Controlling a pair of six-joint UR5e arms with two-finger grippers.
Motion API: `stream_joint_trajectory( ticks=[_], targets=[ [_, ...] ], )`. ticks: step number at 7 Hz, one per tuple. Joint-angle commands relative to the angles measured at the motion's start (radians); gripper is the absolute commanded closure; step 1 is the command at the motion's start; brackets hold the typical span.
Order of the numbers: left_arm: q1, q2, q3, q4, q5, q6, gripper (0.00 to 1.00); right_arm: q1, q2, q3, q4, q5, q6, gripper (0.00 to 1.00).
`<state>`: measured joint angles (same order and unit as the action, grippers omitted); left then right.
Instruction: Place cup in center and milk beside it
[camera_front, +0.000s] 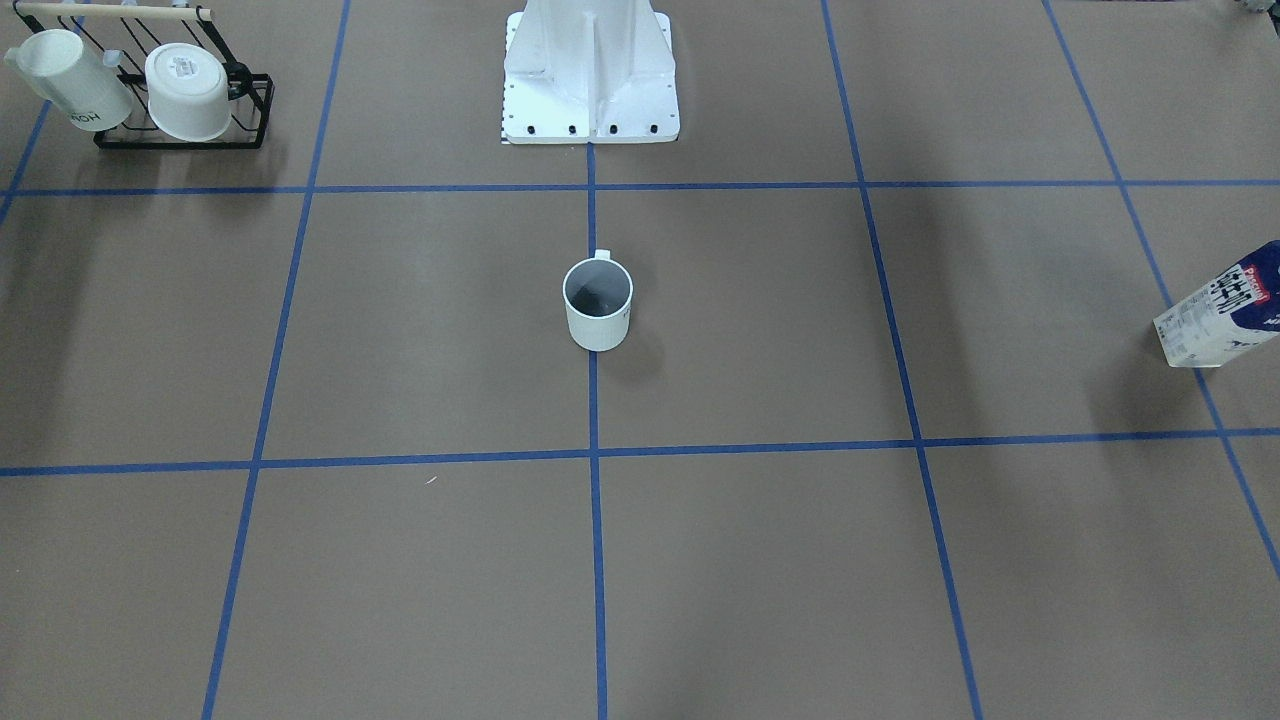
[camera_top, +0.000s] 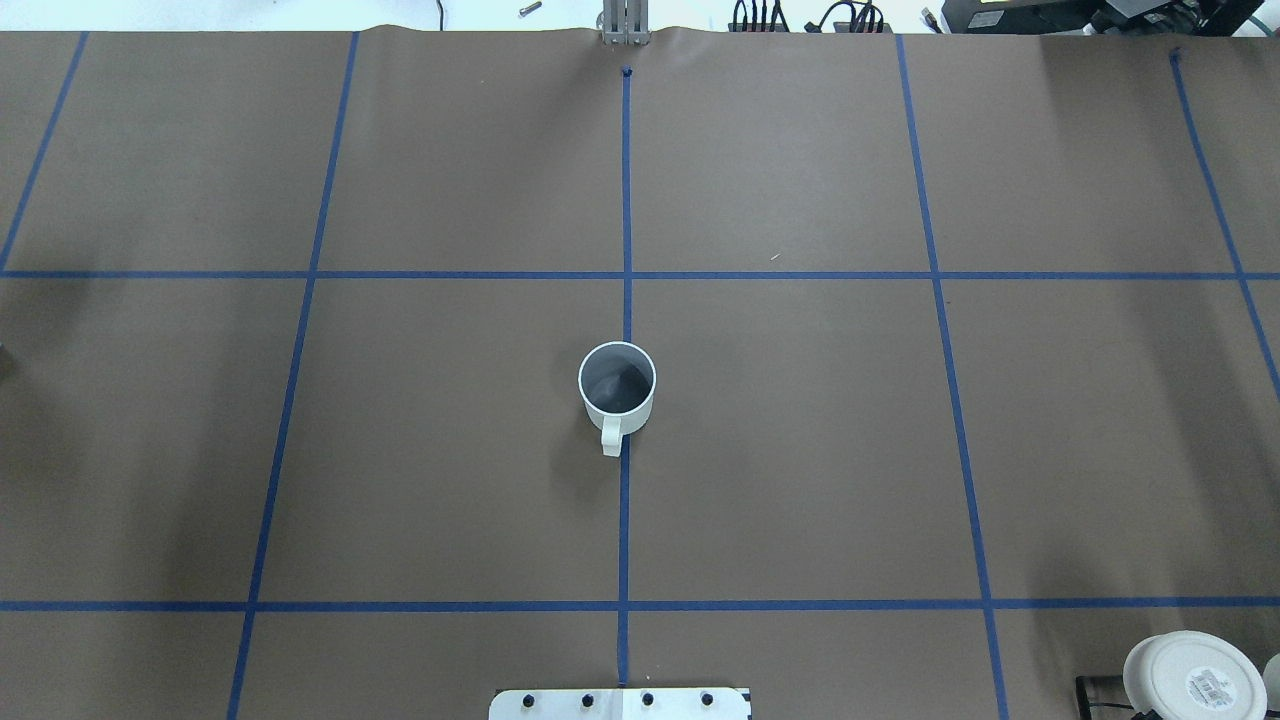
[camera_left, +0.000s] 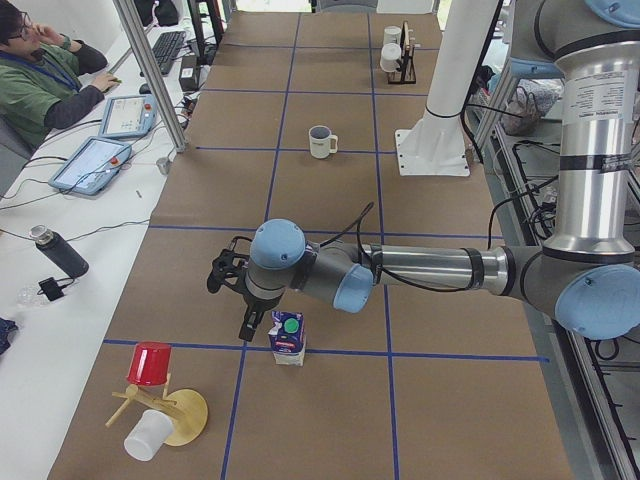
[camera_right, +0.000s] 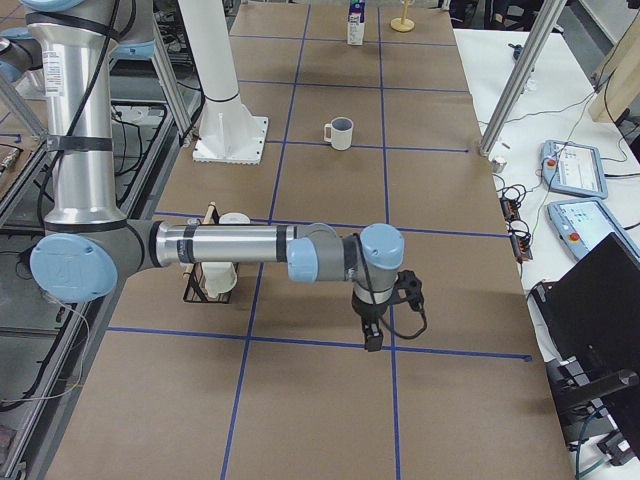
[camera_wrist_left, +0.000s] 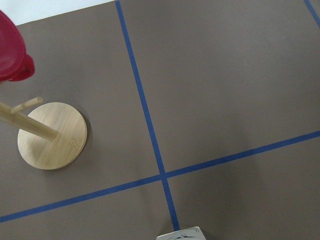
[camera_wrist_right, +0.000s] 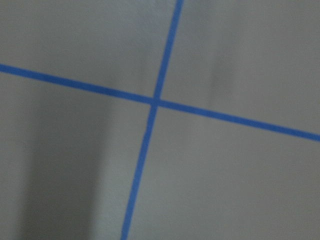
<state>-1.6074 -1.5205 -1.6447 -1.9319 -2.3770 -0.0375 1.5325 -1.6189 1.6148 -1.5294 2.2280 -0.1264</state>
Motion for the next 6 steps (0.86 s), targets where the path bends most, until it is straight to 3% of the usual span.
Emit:
stream_joint_trajectory(
  ticks=[1, 3, 6],
  targets=[
    [0.004, 0.008, 0.005, -0.004, 0.002, -0.028, 0.01, 0.037, -0.043, 0.004, 0.031, -0.007, 0.008, 0.0],
    [0.018, 0.052, 0.002, -0.024, 0.001, -0.053, 0.01, 0.037, -0.038, -0.006, 0.031, -0.005, 0.008, 0.0],
    [0.088, 0.129, 0.003, -0.178, 0.002, -0.167, 0.01, 0.037, -0.039, -0.009, 0.029, -0.004, 0.008, 0.0]
  ],
)
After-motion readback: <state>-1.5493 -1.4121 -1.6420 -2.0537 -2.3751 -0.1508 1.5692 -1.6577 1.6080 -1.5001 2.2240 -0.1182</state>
